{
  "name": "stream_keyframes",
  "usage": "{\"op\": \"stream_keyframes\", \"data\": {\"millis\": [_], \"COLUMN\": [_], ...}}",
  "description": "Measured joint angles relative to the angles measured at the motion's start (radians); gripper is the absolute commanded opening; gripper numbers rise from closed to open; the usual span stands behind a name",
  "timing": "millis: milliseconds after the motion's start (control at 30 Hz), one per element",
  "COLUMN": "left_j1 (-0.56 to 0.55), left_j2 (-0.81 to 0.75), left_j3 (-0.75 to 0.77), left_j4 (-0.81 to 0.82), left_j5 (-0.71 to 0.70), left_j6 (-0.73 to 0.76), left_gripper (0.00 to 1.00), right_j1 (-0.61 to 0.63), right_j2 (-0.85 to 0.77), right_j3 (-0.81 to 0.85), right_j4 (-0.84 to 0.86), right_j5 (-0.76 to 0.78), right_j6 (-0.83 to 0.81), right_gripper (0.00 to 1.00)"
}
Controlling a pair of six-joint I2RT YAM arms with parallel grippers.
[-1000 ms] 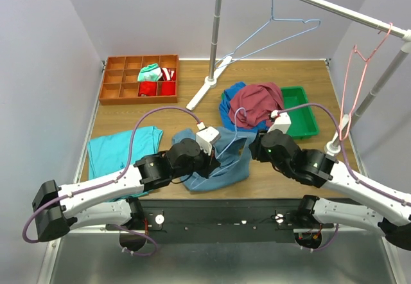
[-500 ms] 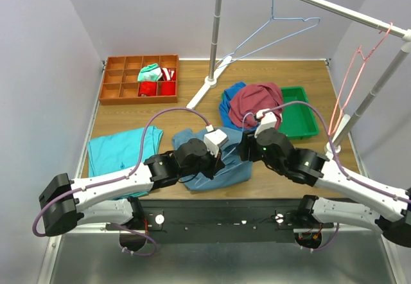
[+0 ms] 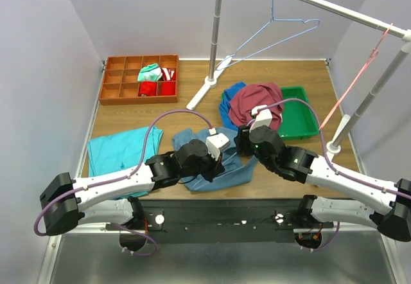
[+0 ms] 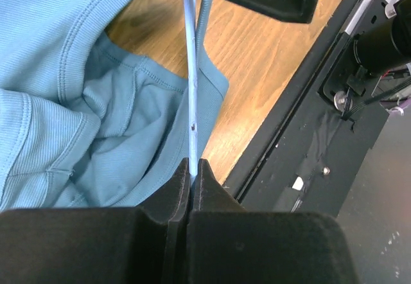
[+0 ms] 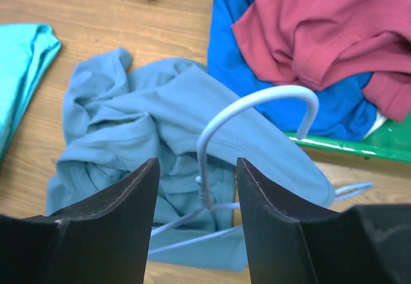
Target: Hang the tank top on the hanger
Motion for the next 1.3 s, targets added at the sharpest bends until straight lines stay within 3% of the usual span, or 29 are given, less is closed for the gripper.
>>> {"op": "stream_keyframes", "data": {"millis": [133,267,333,433,467,500,533,567,600,700,900,1167,1300], "left_j1": [0.000,0.000,0.000,0.000,0.000,0.000,0.000,0.000,-0.002,-0.005,-0.004,0.004,0.013], "left_j2": [0.000,0.009,0.016,0.024,0.026,0.030,0.032,0.032,0.032,0.032,0.000,-0.212,-0.234], "left_j3": [0.000,0.000,0.000,0.001,0.001,0.001,0.002,0.003,0.006,0.012,0.023,0.005,-0.029], "left_j4": [0.004,0.006,0.006,0.005,0.001,-0.002,-0.002,-0.002,-0.001,0.000,-0.053,-0.171,-0.246], "left_j5": [0.009,0.011,0.011,0.010,0.010,0.009,0.009,0.008,0.006,-0.011,-0.109,-0.348,-0.428], "left_j6": [0.011,0.016,0.016,0.014,0.013,0.010,0.009,0.008,-0.005,-0.027,-0.096,-0.290,-0.383], "left_gripper": [0.00,0.00,0.00,0.01,0.09,0.12,0.14,0.27,0.32,0.46,0.48,0.47,0.35], "right_j1": [0.000,0.000,0.000,0.000,-0.002,-0.003,-0.003,-0.003,-0.003,-0.003,-0.001,-0.001,-0.001], "right_j2": [0.005,0.031,0.043,0.045,0.041,0.035,0.029,0.023,0.019,0.010,0.014,0.055,0.090], "right_j3": [-0.017,-0.038,-0.048,-0.079,-0.087,-0.092,-0.096,-0.102,-0.105,-0.108,-0.113,-0.113,-0.113], "right_j4": [0.044,0.069,0.075,0.084,0.099,0.105,0.106,0.109,0.110,0.112,0.114,0.110,0.108], "right_j5": [0.003,0.000,0.000,0.004,0.010,0.015,0.020,0.027,0.031,0.047,0.089,0.169,0.204], "right_j6": [0.002,0.009,0.015,0.034,0.045,0.052,0.059,0.065,0.068,0.075,0.111,0.182,0.213], "right_gripper": [0.55,0.43,0.35,0.13,0.03,0.01,0.01,0.01,0.01,0.01,0.01,0.01,0.01]}}
